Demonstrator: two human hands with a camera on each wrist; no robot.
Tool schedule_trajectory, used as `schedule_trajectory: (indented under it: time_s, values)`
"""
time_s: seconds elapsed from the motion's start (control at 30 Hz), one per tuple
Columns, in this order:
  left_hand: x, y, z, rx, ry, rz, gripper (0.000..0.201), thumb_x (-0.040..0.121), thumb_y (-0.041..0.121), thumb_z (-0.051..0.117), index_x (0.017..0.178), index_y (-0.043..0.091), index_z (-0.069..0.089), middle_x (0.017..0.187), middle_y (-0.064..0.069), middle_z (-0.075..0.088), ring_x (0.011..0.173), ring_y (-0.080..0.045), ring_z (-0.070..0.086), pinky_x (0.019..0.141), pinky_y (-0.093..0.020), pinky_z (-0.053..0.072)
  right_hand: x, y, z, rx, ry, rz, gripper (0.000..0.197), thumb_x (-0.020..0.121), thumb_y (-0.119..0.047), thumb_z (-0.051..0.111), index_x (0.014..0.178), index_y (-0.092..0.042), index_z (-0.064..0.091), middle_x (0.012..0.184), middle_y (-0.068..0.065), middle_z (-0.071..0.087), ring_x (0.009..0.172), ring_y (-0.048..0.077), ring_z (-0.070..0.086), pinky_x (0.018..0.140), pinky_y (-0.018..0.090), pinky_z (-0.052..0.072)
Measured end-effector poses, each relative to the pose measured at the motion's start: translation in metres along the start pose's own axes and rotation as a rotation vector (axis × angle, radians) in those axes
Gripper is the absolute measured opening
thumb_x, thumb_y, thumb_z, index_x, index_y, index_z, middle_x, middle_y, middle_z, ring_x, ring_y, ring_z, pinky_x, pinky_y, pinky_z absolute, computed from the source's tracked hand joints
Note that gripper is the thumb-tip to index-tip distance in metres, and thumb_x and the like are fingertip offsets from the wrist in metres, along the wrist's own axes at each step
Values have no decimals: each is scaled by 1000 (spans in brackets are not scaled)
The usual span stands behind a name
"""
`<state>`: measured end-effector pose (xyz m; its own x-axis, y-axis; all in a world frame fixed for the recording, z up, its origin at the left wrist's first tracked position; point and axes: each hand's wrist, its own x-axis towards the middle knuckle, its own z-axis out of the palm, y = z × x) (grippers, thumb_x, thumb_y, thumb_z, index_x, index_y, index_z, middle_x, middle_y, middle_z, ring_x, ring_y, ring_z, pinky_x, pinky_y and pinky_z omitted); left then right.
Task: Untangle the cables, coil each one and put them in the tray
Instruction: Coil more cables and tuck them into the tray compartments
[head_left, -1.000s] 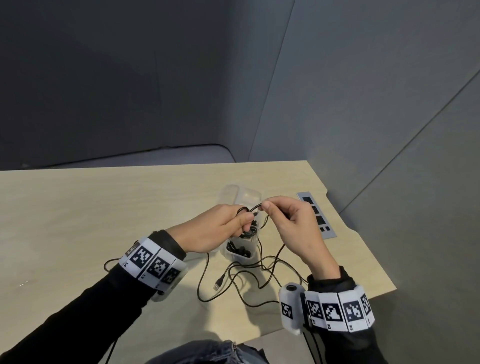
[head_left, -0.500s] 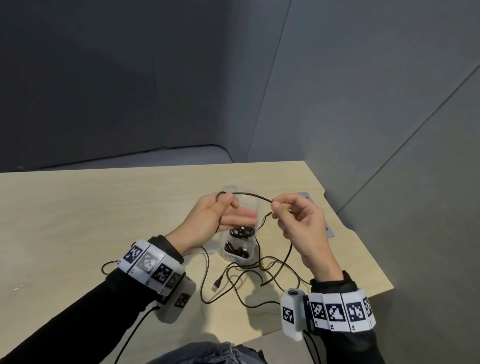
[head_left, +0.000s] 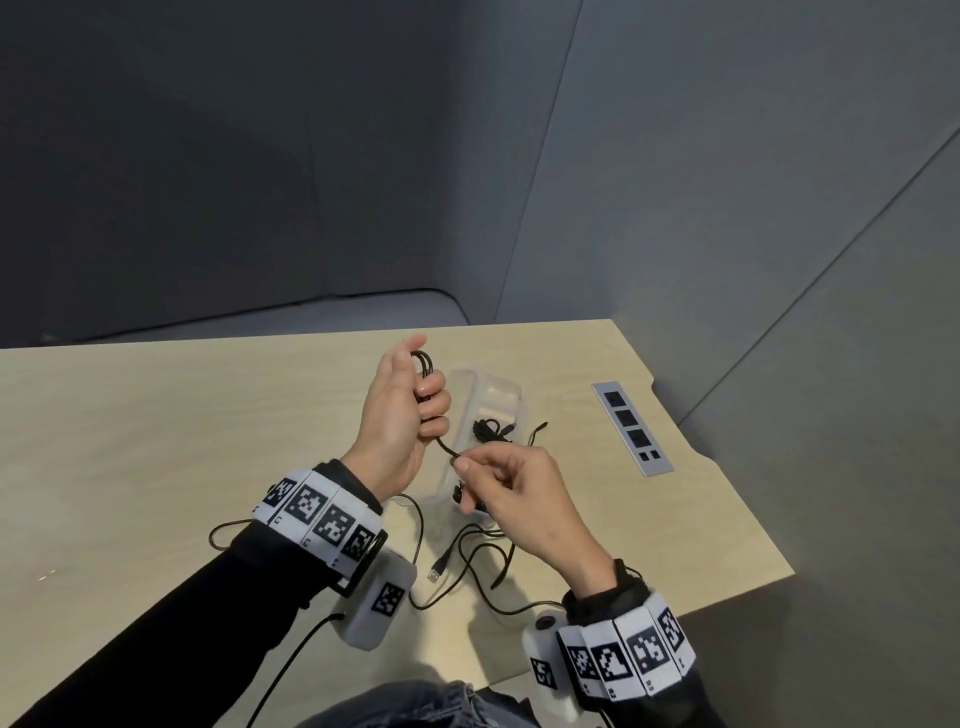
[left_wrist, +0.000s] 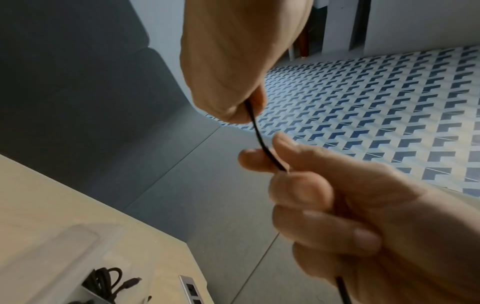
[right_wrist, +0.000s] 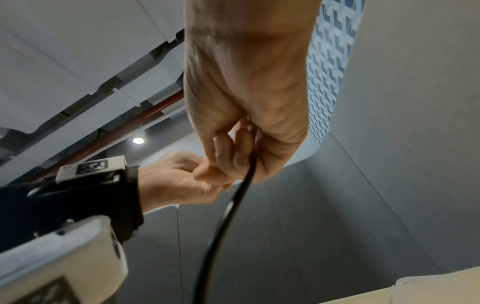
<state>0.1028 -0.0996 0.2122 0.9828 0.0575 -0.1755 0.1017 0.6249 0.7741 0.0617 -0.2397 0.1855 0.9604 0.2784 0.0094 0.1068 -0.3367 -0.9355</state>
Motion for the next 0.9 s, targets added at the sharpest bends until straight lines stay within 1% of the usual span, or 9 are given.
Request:
schedule_trajectory:
  time_s: [0.1,0.23,0.33,0.43,0.5,0.57,0.67,0.83,0.9]
  values:
    - [4,7,-7,12,-77,-35,50,100,49,16,103,18,55,56,9,30,40,-4,20,37,-17,12,-4,0,-3,-1,-109,46,23,95,-17,55,74,-17,64,42,-8,47,42,7,38,48,13,33]
    - [6,8,-5,253,-111,-32,35,103,31,27,91,16,56,55,10,30,38,-2,20,35,-15,13,-10,-11,-14,28,-231,46,22,94,-18,52,76,-20,64,44,-12,35,50,14,37,52,20,32]
    - [3,-2,-10,764,-208,217,33,99,29,33,79,24,59,56,12,42,45,0,38,44,-20,30,-14,-29,-28,-72,-238,-50,19,93,-20,53,81,-16,67,47,-11,39,48,10,34,50,17,29]
    - [-7,-7,-14,1257,-394,454,40,98,40,28,68,37,54,59,12,57,60,-2,57,62,-29,45,-9,-44,-45,-278,-75,-218,21,94,-17,54,79,-23,67,49,-16,50,46,4,39,51,15,30]
    - [-12,-4,-9,1248,-478,495,44,97,45,26,63,40,53,54,13,57,56,-4,57,59,-24,43,-4,-46,-52,-310,24,-254,26,95,-13,54,78,-28,67,53,-25,55,50,4,44,53,13,32]
    - [-12,-1,-6,1203,-521,482,43,94,51,31,65,35,59,49,16,54,50,-1,52,54,-14,36,0,-41,-54,-263,97,-239,22,95,-12,54,82,-22,69,55,-24,56,52,2,45,56,16,35]
    - [-7,-2,-7,1276,-547,521,36,90,52,44,68,29,62,52,17,53,49,-5,47,52,-14,32,2,-32,-54,-112,117,-184,16,94,-9,56,87,-12,69,51,-18,55,51,0,46,56,14,37]
    - [-8,-13,-12,1009,-519,423,34,100,30,37,70,24,51,58,14,52,59,-2,49,64,-18,39,7,-23,-49,254,137,-62,4,90,-2,59,86,-2,57,40,-13,40,39,1,32,46,10,33]
    - [-8,-18,-10,799,-434,388,35,102,27,33,74,15,51,66,6,60,73,-11,63,77,-26,49,7,-19,-45,295,161,-68,8,91,-3,58,84,-5,55,41,-12,42,41,2,33,47,12,32]
